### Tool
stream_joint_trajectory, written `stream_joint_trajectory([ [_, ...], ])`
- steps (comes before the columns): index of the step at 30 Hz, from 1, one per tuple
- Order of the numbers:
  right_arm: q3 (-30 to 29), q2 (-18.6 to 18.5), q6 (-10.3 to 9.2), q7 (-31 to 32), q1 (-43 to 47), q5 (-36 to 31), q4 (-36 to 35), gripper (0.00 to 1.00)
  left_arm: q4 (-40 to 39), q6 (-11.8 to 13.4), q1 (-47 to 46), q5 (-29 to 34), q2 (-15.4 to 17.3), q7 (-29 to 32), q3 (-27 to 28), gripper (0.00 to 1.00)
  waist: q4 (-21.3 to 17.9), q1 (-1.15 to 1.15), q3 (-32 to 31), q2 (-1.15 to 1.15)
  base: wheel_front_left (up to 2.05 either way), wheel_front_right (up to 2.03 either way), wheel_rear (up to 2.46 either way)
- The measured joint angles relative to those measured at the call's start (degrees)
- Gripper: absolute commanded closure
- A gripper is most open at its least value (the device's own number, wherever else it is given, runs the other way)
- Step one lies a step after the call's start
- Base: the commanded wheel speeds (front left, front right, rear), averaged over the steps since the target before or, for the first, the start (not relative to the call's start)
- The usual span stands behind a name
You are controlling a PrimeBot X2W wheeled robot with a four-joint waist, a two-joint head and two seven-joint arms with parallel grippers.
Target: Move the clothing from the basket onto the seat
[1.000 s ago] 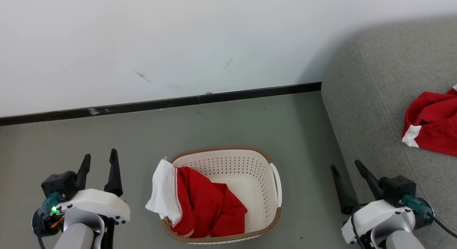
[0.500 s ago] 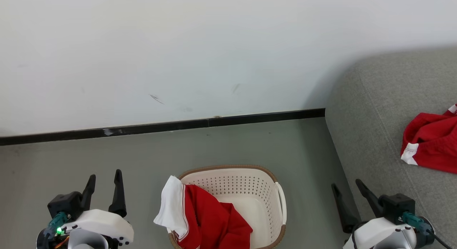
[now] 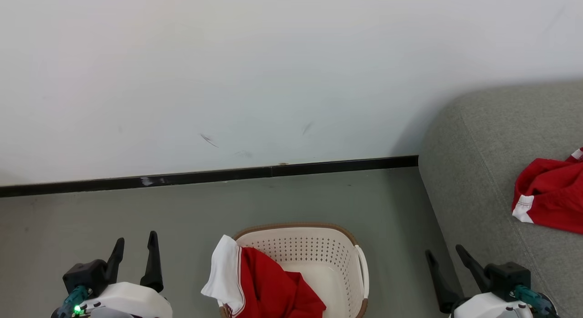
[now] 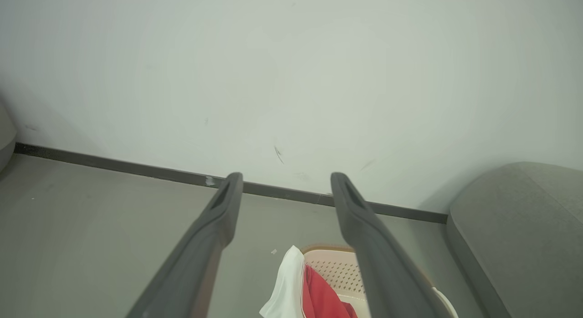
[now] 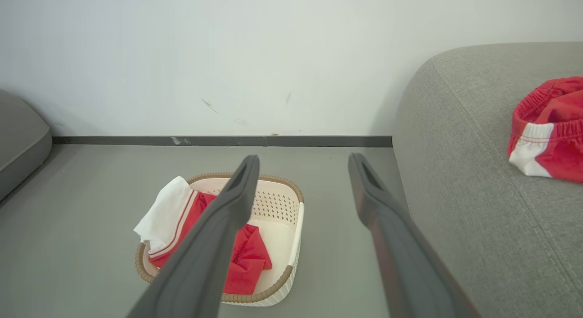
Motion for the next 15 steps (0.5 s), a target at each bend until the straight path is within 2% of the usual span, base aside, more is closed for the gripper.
stream_joint_trajectory([
  [15,-0.1,0.0,0.0,0.0,1.7,0.1,-1.4,0.0,-1.3,-0.3,1.9,0.7,0.0,0.3,-1.7,0.0,-1.0,0.0,0.9,0.0,0.0,0.0,0.0],
])
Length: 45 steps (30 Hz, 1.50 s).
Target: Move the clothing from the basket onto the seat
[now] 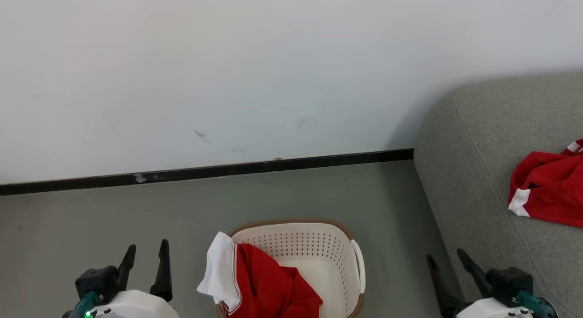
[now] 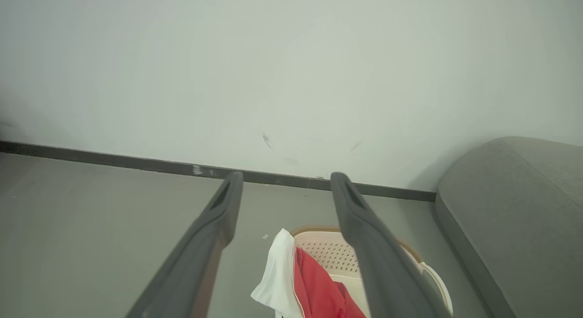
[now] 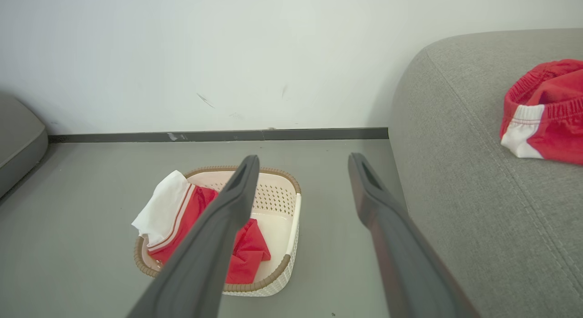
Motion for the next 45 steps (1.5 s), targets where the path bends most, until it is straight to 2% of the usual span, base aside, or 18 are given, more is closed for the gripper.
stream_joint_trajectory([
  [13,-1.1,0.1,0.0,0.0,2.0,1.6,-1.6,0.0,-0.2,-0.2,0.0,1.3,0.5,4.6,-3.2,0.0,-1.3,0.0,3.4,0.0,0.0,0.0,0.0],
  [26,-1.0,0.1,0.0,0.0,1.5,2.1,-4.1,0.0,-1.2,-0.2,-2.5,1.7,1.3,7.5,-3.6,0.0,-3.5,0.0,8.8,0.0,0.0,0.0,0.0],
  [45,1.6,0.1,0.0,0.0,-4.9,3.8,-5.6,0.0,-2.7,0.1,-7.4,3.3,2.1,11.0,-4.3,0.0,-7.0,0.0,18.3,0.0,0.0,0.0,0.0],
])
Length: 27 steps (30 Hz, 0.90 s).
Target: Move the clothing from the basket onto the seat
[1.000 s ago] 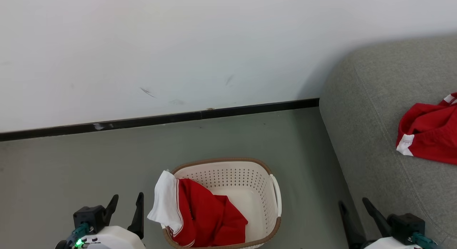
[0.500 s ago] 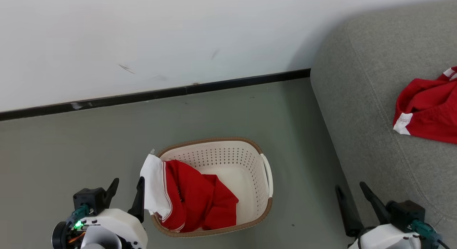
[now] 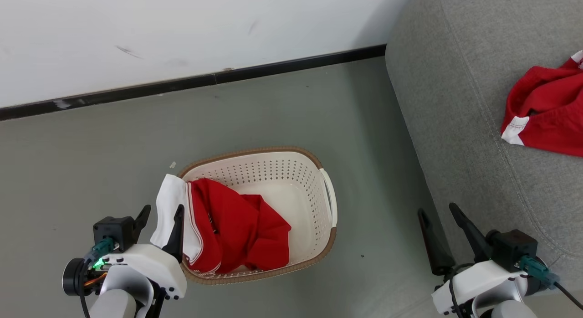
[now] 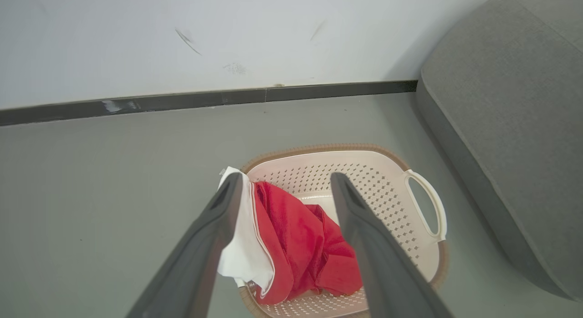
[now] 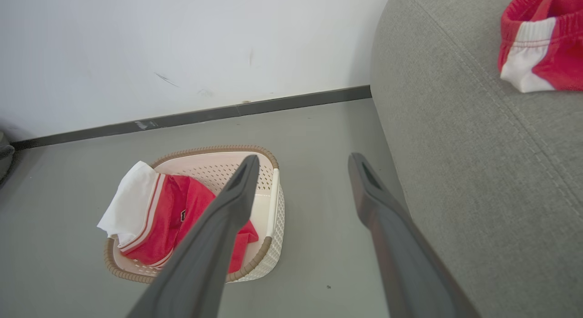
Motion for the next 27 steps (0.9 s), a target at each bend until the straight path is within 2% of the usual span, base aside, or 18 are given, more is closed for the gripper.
stream_joint_trajectory([
  [27,2.5,0.0,0.0,0.0,-8.6,1.7,-0.4,0.0,0.6,1.8,-6.1,1.1,1.8,3.0,0.5,0.0,-3.6,0.0,11.4,0.0,0.0,0.0,0.0],
])
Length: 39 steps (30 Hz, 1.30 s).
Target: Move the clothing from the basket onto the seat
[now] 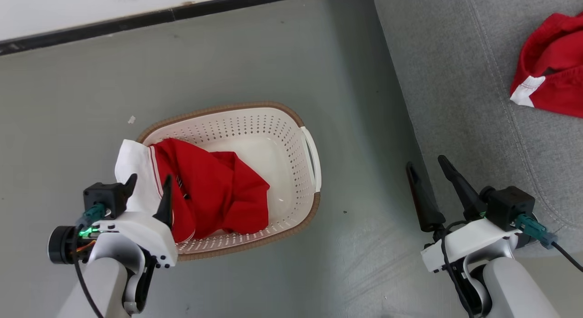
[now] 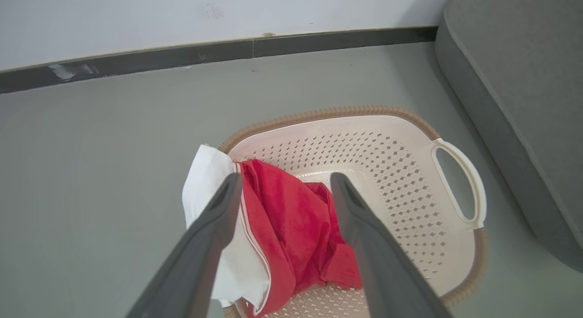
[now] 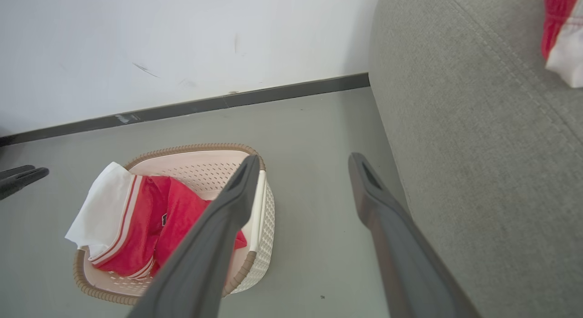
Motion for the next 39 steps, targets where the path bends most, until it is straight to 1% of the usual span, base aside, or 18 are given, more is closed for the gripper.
stream_joint_trajectory([
  [3,0.3,0.0,0.0,0.0,-0.5,0.1,0.0,0.0,-0.2,0.0,-0.5,0.7,-0.1,0.1,-1.4,0.0,-0.3,0.0,1.1,0.0,0.0,0.0,0.0],
  [6,1.1,0.0,0.0,0.0,-1.3,0.5,0.1,0.0,-0.2,-0.6,-1.1,1.5,-0.8,1.1,-3.9,0.0,-0.7,0.0,2.5,0.0,0.0,0.0,0.0],
  [8,1.5,0.0,0.0,0.0,-1.3,0.5,0.1,0.0,-0.1,-0.6,-1.4,2.5,-1.2,1.1,-4.2,0.0,-0.8,0.0,3.2,0.0,0.0,0.0,0.0],
  [19,1.4,0.0,0.0,0.0,-3.7,0.5,-1.2,0.0,0.9,-0.5,-4.5,2.9,-1.3,1.1,-3.4,0.0,-2.0,0.0,7.1,0.0,0.0,0.0,0.0],
  [22,1.2,0.0,0.0,0.0,-4.1,0.6,-1.8,0.0,1.2,0.0,-5.4,2.9,-1.0,1.5,-3.1,0.0,-2.3,0.0,8.1,0.0,0.0,0.0,0.0],
  [28,0.7,0.0,0.0,0.0,-5.5,0.5,-3.5,0.0,1.7,0.1,-6.9,2.9,-0.7,1.6,-2.9,0.0,-3.0,0.0,10.2,0.0,0.0,0.0,0.0],
  [35,1.0,0.0,0.0,0.0,-6.0,0.5,-4.6,0.0,2.3,0.1,-8.5,3.0,-0.4,2.5,-2.7,0.0,-3.8,0.0,12.6,0.0,0.0,0.0,0.0],
  [39,1.5,0.0,0.0,0.0,-6.1,0.7,-5.3,0.0,2.5,0.5,-9.6,3.0,0.0,3.0,-2.5,0.0,-4.2,0.0,14.0,0.0,0.0,0.0,0.0],
])
